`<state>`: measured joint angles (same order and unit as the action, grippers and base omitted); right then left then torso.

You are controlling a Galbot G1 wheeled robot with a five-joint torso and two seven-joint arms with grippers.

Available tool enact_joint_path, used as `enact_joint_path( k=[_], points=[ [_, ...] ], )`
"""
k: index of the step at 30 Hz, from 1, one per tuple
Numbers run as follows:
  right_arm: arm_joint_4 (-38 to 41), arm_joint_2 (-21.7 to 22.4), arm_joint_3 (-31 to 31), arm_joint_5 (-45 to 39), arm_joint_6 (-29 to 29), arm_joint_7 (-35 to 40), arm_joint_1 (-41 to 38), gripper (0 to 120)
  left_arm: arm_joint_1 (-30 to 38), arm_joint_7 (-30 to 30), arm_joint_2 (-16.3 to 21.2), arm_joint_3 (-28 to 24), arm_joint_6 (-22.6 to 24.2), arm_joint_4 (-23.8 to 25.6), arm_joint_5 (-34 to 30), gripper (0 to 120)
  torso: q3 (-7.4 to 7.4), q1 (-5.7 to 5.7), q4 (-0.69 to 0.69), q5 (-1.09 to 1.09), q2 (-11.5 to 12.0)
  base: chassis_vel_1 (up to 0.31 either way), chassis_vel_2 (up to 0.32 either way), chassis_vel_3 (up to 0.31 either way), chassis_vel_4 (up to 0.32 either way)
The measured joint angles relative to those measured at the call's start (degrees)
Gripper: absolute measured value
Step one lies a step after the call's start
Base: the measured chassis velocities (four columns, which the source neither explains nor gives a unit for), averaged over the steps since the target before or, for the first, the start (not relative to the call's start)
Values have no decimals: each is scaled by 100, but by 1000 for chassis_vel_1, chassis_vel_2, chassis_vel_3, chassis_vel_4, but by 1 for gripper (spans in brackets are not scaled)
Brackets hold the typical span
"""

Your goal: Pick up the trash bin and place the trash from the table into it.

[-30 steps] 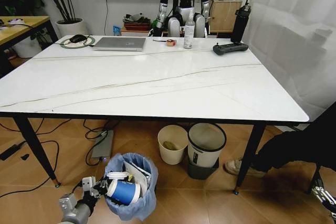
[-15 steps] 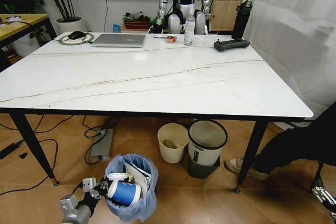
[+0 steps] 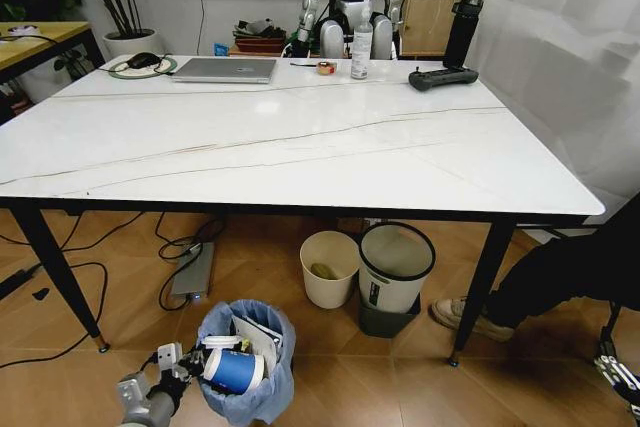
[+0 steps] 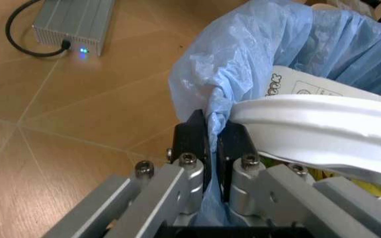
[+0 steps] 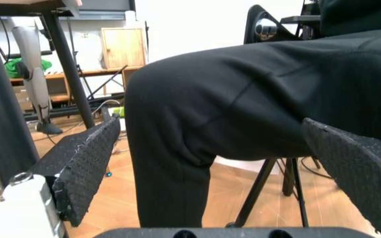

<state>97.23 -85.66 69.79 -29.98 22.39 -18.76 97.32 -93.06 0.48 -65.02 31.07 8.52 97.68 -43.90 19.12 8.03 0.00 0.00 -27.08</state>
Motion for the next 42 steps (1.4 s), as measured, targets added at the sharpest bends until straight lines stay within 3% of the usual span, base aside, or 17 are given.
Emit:
enact_joint_path(
  k=[20, 42],
  points=[
    [0, 0, 0, 0, 0, 0, 0, 100, 149, -10, -8, -81, -153, -348, 27, 0, -302, -161, 0, 1, 463, 0, 0, 0, 0],
    [0, 0, 0, 0, 0, 0, 0, 100, 496, 183, -112, -39, -643, -1379, 320, 0, -306, -168, 0, 0, 475, 0, 0, 0, 0]
  ],
)
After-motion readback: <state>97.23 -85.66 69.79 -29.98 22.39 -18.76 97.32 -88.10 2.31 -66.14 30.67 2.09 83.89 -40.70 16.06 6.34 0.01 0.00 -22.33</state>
